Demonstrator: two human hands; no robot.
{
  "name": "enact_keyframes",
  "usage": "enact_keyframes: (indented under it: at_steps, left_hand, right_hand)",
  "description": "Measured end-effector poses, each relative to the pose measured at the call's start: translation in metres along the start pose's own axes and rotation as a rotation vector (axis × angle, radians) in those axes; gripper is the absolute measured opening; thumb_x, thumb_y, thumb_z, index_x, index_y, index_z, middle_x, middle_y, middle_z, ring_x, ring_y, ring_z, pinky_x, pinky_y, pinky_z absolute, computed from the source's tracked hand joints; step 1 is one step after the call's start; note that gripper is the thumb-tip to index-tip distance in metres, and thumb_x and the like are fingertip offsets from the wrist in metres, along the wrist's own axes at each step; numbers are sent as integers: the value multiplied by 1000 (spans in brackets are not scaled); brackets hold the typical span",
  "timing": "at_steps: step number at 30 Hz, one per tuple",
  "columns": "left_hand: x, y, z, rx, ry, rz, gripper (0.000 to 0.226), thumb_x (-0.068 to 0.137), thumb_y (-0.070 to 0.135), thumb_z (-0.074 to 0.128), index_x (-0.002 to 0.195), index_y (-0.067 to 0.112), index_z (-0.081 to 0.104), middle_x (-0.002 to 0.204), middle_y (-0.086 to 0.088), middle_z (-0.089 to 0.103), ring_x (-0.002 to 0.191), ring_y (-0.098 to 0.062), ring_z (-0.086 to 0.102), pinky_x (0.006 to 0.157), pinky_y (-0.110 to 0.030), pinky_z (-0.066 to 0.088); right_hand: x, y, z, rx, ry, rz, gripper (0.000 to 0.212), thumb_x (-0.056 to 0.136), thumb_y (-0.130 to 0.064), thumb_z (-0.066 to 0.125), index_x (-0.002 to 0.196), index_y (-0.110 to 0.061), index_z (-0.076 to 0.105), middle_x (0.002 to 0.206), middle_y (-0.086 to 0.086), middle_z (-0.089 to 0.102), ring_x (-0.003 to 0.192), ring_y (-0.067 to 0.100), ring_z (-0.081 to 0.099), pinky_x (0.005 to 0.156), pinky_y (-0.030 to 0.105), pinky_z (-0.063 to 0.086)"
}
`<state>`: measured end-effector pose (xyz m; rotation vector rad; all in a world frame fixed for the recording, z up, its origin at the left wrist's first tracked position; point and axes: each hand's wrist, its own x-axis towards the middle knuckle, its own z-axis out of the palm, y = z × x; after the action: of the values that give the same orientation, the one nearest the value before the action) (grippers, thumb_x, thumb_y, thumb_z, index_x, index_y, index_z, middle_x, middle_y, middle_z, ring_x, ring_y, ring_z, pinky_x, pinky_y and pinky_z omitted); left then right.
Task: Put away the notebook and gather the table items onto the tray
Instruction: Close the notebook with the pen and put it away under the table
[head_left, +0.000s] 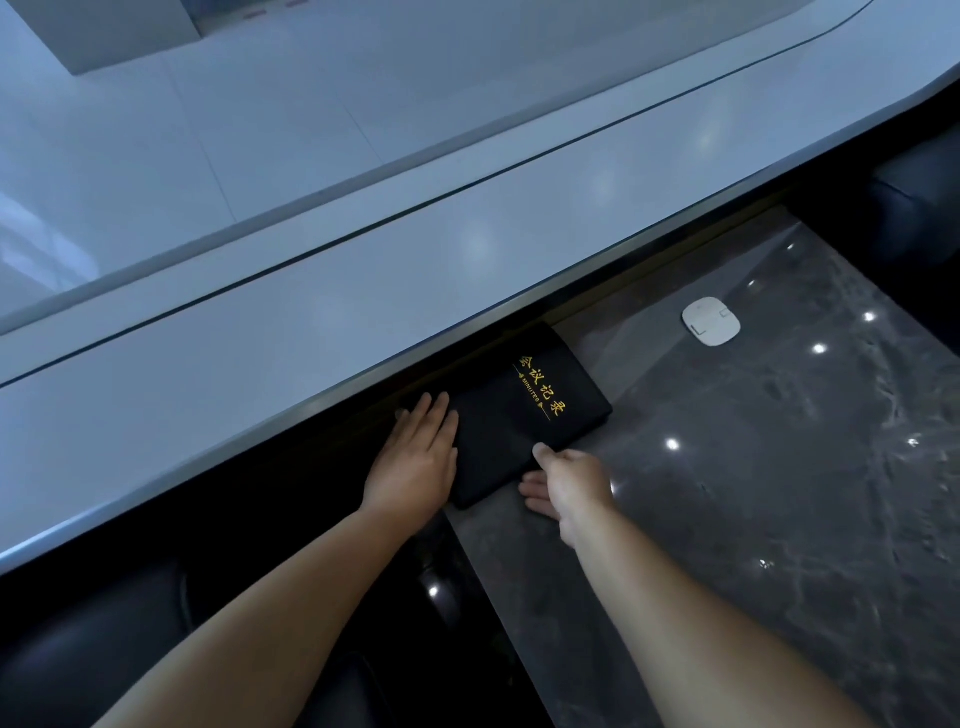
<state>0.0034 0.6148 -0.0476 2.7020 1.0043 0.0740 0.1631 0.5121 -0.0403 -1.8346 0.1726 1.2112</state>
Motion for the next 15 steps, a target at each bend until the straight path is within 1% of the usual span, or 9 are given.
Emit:
enact_keyframes:
  at_steps: [5,8,11,13,15]
  left_hand:
    - [0,-4,1,33,-2,21,44,92,18,57,130,-2,50,143,-21,44,135,-37,36,110,-54,28]
    - [-1,-5,1,40,-11,21,44,93,19,55,132,-2,49,144,-20,43,136,-37,34,111,-52,27]
    - [-1,-4,-1,31,-32,14,46,95,21,51,136,0,45,148,-19,38,139,-35,28,114,-51,24]
    - [-1,-4,-3,35,-63,13,49,96,25,46,140,3,40,153,-16,31,143,-32,21,116,-48,18]
    - [0,-5,-6,51,-81,13,52,97,30,41,143,6,35,156,-13,25,144,-29,16,117,-45,12]
  right_hand:
    - [3,-2,-3,-168,-2,-51,23,93,-30,59,86,-8,60,77,12,72,60,18,71,44,26,52]
    - [5,-3,-5,-230,-10,-66,25,93,-32,58,88,-7,59,77,12,72,61,19,71,43,25,50]
    - [5,-4,-7,-313,-13,-97,29,92,-37,57,85,-9,60,73,10,71,57,19,70,44,26,52]
    - [2,-5,-9,-417,-3,-142,35,91,-43,55,82,-10,62,69,9,71,56,20,70,49,33,57]
    - [-4,-5,-14,-599,30,-221,45,89,-51,50,76,-10,61,67,9,70,62,26,70,61,42,60]
